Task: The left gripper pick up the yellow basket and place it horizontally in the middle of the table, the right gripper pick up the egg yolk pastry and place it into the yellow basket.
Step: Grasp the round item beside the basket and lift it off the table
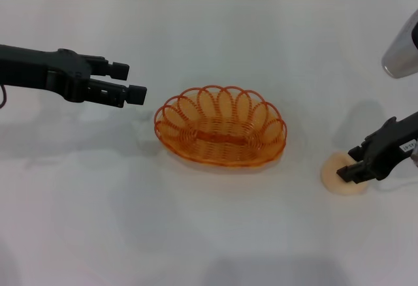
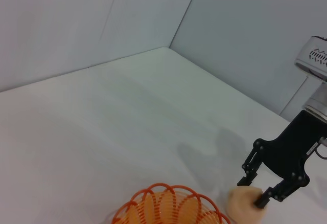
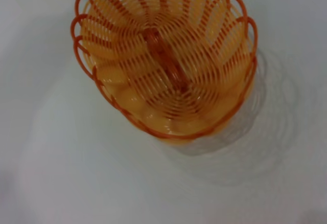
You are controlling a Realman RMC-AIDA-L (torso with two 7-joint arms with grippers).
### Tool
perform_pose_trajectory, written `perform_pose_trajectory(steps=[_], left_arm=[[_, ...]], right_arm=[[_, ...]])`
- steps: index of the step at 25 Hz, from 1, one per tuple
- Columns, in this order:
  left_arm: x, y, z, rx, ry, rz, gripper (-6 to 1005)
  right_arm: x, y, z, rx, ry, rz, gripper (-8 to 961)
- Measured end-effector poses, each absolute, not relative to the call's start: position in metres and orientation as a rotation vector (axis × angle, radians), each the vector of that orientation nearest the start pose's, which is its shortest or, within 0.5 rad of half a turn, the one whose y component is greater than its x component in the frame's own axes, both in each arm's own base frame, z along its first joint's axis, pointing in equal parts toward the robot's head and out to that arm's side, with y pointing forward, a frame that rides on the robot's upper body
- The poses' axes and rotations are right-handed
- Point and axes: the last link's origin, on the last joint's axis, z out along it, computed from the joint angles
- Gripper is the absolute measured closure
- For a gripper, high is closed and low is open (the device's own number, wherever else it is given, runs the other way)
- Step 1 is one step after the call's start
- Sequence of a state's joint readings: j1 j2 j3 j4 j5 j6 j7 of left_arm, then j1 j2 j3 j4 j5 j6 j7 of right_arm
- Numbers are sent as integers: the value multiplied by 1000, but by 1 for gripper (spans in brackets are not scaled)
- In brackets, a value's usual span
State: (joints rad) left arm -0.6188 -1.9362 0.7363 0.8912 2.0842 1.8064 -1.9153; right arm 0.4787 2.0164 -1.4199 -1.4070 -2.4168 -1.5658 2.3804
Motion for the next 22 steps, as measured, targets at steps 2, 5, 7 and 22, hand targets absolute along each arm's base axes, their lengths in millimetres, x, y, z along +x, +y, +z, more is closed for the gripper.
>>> perform_pose_trajectory(steps=[2, 5, 7, 22], left_arm=[[-227, 350, 78, -2871, -923, -491, 106], [-227, 351, 77, -2867, -925, -493, 106], [-227, 351, 77, -2864, -926, -491, 106], [-229, 352, 76, -2851, -934, -485, 105]], right_arm=[[200, 332, 11, -2745, 788, -424, 346], [200, 332, 11, -2742, 792, -424, 485], [200, 332, 11, -2742, 792, -424, 622], [177, 337, 25, -2719, 728, -346, 878]])
